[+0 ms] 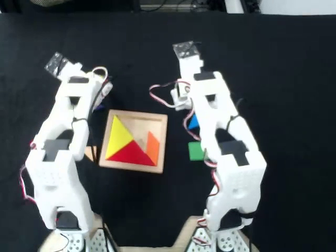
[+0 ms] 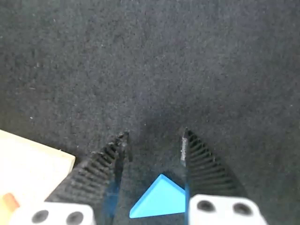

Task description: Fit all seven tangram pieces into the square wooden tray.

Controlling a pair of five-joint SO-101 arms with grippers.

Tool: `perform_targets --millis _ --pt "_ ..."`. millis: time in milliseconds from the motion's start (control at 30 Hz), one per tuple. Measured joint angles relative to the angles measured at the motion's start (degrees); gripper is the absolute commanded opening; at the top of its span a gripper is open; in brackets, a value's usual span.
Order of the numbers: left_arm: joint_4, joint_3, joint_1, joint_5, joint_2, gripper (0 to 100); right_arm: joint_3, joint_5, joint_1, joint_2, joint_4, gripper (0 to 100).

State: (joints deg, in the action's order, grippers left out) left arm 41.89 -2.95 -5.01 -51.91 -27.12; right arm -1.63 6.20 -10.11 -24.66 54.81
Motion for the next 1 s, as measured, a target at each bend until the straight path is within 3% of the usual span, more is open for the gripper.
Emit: perform_targets --millis 300,500,800,933,1000 --pt "13.1 9.7 0.0 6.7 -5.7 19 0.0 0.0 0.0 0.0 -0.3 17.0" --pt "27.8 13.6 -3.6 18.2 -5.9 19 0.0 0.0 0.0 0.0 -0.3 17.0" --pt "49.5 26.1 -9.4 41.4 -6.0 19 0.0 0.0 0.0 0.0 -0.4 17.0" --pt "54.6 36.1 -11.8 42.4 -6.0 19 0.0 0.0 0.0 0.0 -0.4 17.0" --pt "55.3 39.3 -12.1 38.9 -6.0 19 0.0 0.0 0.0 0.0 -0.4 17.0"
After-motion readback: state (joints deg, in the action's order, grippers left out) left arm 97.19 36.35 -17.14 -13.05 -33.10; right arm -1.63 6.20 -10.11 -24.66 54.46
